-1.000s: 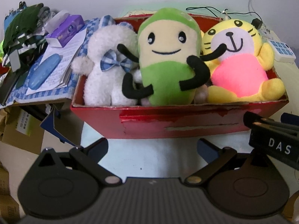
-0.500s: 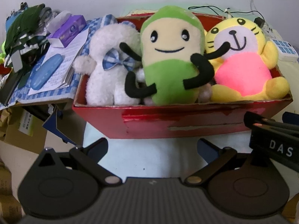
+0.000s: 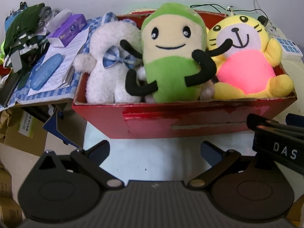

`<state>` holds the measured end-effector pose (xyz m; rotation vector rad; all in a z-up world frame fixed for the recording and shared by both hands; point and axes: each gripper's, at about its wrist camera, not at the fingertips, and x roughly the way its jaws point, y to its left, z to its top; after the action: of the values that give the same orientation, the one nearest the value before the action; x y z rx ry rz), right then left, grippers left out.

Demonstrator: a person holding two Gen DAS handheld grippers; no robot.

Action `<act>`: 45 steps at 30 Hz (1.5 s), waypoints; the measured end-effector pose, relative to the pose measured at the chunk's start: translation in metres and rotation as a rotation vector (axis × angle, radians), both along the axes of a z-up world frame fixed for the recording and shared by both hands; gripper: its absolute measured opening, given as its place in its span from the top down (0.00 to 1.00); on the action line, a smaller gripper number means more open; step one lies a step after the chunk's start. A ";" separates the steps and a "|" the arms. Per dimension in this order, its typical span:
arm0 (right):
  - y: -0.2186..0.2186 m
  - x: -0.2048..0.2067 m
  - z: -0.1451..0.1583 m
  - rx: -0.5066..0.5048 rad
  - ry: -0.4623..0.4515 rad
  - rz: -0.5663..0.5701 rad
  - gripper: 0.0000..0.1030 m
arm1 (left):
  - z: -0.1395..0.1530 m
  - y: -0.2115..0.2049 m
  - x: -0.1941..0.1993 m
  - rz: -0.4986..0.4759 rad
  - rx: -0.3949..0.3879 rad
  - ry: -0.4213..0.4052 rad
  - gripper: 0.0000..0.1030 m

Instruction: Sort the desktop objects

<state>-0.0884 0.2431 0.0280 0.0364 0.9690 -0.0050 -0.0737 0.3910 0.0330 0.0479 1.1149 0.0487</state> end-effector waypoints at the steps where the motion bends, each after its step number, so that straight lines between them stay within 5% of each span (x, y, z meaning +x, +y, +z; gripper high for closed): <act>1: 0.000 0.000 0.000 0.001 0.000 0.001 0.26 | 0.000 0.000 0.000 0.001 -0.001 0.002 0.01; 23: 0.001 -0.008 -0.005 0.007 0.012 0.004 0.26 | -0.006 -0.002 -0.006 0.009 0.011 0.029 0.01; 45: -0.001 -0.005 0.007 0.014 -0.016 0.045 0.26 | 0.015 0.001 -0.011 0.045 0.038 -0.035 0.01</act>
<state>-0.0933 0.2418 0.0349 0.0273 0.9537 0.0433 -0.0847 0.3920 0.0483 0.0561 1.0803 0.1109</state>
